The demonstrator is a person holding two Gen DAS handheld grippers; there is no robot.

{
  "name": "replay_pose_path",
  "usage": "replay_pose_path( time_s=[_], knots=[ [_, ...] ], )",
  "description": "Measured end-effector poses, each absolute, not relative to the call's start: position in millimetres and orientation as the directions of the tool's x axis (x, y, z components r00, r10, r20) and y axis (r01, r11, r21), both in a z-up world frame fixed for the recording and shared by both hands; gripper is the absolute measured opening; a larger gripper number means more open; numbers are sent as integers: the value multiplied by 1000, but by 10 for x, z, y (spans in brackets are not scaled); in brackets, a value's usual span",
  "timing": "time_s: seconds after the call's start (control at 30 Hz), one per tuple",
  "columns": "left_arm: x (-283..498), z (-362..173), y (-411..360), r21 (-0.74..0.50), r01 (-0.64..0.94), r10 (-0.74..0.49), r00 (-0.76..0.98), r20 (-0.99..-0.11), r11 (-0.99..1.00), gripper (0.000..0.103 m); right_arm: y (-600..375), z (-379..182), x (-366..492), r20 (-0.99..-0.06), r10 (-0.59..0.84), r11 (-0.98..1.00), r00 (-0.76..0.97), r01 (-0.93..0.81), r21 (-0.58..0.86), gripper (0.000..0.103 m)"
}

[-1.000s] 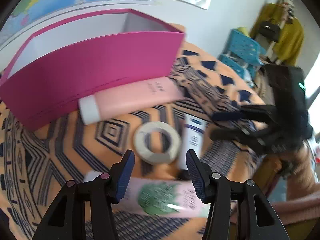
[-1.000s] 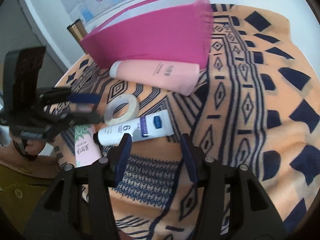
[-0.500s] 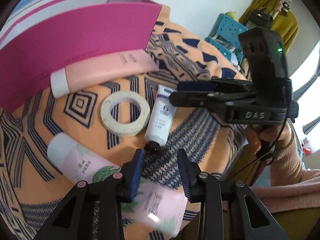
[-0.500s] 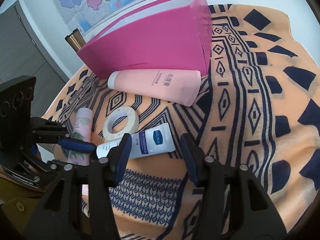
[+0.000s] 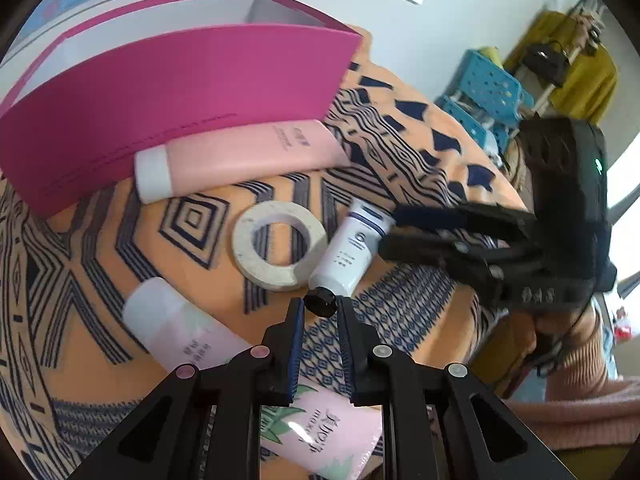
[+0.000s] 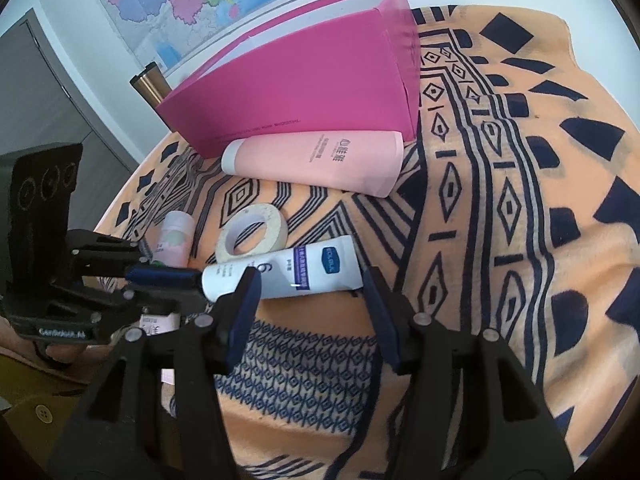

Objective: Organize rigid objects

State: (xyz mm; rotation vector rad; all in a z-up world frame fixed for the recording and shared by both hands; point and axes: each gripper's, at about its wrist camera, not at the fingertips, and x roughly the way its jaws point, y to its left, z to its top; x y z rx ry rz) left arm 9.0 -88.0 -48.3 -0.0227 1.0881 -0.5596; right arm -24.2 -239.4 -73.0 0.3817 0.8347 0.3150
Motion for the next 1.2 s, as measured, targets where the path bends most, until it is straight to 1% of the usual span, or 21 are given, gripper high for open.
replay_pose_path(
  time_s=[0.07,0.17,0.27,0.43,0.53,0.73,0.9,1.07,1.2],
  knots=[
    [124,-480,-849,-262,398,-413,364,-835,879,16,-2367,-728,-278,-655,414,887,632,-120,445,56],
    [182,-527,-797,-248,368,-386,371,-844,896,16,-2319,-720,-318,-633,466,860,618,-149,488,56],
    [167,-546,-754,-260,357,-393,375,-839,897,16,-2294,-723,-314,-642,455,868,617,-144,476,56],
    [94,-449,-680,-249,366,-398,424,-814,897,19,-2429,-761,-259,-621,465,845,631,-105,525,56],
    [83,-378,-662,-235,370,-396,457,-796,899,20,-2389,-756,-244,-624,459,851,632,-109,514,56],
    [95,-342,-760,-227,396,-406,461,-789,890,19,-2329,-764,-229,-616,468,848,634,-124,516,56],
    [90,-316,-821,-184,393,-373,483,-792,901,19,-2270,-749,-211,-615,463,855,639,-137,501,56],
    [74,-256,-803,-182,406,-387,506,-771,895,19,-2260,-756,-211,-622,448,865,643,-135,484,56],
    [96,-300,-847,-173,414,-380,494,-782,894,19,-2255,-764,-217,-621,437,871,651,-133,473,56]
  ],
)
